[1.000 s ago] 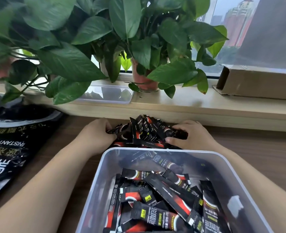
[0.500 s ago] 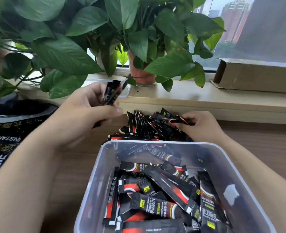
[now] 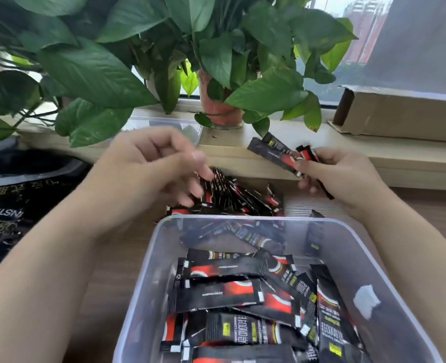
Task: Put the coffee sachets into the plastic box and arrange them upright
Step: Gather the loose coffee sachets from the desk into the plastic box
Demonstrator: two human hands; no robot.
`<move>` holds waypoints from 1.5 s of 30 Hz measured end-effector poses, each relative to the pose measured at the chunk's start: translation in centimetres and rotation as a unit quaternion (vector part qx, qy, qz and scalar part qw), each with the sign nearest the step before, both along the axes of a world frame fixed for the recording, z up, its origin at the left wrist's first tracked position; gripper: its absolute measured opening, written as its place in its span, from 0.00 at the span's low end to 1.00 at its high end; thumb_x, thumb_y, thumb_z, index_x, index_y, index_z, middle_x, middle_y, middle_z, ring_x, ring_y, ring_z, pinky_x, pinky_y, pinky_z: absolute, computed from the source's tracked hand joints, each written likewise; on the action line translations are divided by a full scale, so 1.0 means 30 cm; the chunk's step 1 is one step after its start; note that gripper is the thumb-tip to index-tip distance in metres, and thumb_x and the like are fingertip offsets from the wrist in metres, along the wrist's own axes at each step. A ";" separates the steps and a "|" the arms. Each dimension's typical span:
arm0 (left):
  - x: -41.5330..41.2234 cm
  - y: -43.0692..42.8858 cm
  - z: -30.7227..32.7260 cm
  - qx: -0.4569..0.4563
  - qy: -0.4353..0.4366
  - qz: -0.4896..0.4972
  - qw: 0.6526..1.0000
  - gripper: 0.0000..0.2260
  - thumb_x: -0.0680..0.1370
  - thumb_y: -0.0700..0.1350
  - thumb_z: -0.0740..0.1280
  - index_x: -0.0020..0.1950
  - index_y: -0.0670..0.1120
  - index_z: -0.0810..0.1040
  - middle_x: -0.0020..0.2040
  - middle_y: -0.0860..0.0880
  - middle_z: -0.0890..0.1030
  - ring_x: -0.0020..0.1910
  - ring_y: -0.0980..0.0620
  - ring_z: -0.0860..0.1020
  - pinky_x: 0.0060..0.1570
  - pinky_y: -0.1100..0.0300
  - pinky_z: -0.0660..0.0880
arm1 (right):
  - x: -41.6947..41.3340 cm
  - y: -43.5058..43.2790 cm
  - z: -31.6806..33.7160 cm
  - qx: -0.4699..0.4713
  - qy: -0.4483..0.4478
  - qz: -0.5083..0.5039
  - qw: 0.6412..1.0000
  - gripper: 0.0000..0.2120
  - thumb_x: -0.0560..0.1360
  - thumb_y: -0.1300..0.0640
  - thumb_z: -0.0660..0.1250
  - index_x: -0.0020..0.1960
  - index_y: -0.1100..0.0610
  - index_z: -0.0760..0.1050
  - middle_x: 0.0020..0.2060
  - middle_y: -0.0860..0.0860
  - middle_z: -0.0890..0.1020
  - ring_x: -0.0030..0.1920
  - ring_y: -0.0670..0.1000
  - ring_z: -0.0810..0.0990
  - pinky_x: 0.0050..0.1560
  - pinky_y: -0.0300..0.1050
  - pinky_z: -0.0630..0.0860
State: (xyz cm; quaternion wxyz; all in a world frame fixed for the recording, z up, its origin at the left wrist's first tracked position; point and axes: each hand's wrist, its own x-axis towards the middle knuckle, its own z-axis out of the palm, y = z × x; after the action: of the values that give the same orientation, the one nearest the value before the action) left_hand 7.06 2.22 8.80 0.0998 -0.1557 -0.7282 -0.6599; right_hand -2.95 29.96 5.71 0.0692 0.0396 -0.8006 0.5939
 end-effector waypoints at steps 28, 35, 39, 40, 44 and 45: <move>-0.195 -0.059 -0.206 -0.452 -0.151 0.129 0.870 0.10 0.67 0.47 0.79 0.37 0.51 0.78 0.39 0.53 0.79 0.41 0.53 0.77 0.36 0.62 0.69 | 0.077 -0.013 0.086 -0.018 -0.057 0.159 0.985 0.01 0.72 0.63 0.72 0.43 0.60 0.82 0.43 0.63 0.86 0.37 0.54 0.83 0.34 0.40 0.80; -0.196 -0.073 -0.218 -0.395 -0.115 0.153 0.899 0.11 0.64 0.47 0.81 0.34 0.48 0.79 0.33 0.47 0.80 0.33 0.51 0.75 0.34 0.60 0.68 | -0.013 -0.038 -0.108 0.357 0.022 0.064 0.932 0.22 0.68 0.40 0.75 0.58 0.47 0.80 0.51 0.44 0.81 0.52 0.45 0.77 0.49 0.39 0.70; -0.188 -0.065 -0.219 -0.366 -0.090 0.191 0.906 0.12 0.62 0.46 0.81 0.32 0.47 0.78 0.29 0.50 0.78 0.30 0.52 0.72 0.31 0.61 0.67 | -0.028 -0.053 -0.132 0.413 0.039 0.063 0.908 0.31 0.64 0.33 0.74 0.63 0.46 0.76 0.53 0.43 0.75 0.58 0.47 0.73 0.55 0.43 0.70; -0.185 -0.063 -0.216 -0.361 -0.083 0.201 0.907 0.12 0.62 0.45 0.81 0.32 0.47 0.78 0.29 0.50 0.78 0.30 0.52 0.72 0.31 0.61 0.67 | -0.030 -0.054 -0.134 0.408 0.039 0.064 0.910 0.30 0.65 0.34 0.74 0.63 0.46 0.76 0.53 0.43 0.76 0.55 0.46 0.74 0.53 0.41 0.69; -0.167 -0.053 -0.188 -0.336 -0.057 0.213 0.916 0.10 0.64 0.42 0.79 0.33 0.47 0.78 0.30 0.50 0.81 0.30 0.54 0.76 0.32 0.61 0.70 | -0.030 -0.054 -0.136 0.371 0.049 0.070 0.925 0.23 0.68 0.46 0.77 0.62 0.48 0.78 0.53 0.44 0.82 0.43 0.40 0.75 0.41 0.26 0.65; -0.162 -0.050 -0.179 -0.317 -0.062 0.206 0.923 0.10 0.65 0.41 0.80 0.34 0.45 0.79 0.31 0.50 0.82 0.28 0.56 0.76 0.31 0.63 0.71 | -0.027 -0.052 -0.134 0.365 0.055 0.070 0.927 0.22 0.69 0.50 0.76 0.62 0.49 0.79 0.53 0.45 0.82 0.44 0.41 0.76 0.41 0.23 0.65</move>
State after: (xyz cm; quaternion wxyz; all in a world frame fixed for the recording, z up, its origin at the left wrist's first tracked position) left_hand 2.21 0.73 3.44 0.1334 0.0161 -0.9203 -0.3674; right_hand -3.76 28.39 1.70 0.0526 0.1507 -0.9520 0.2611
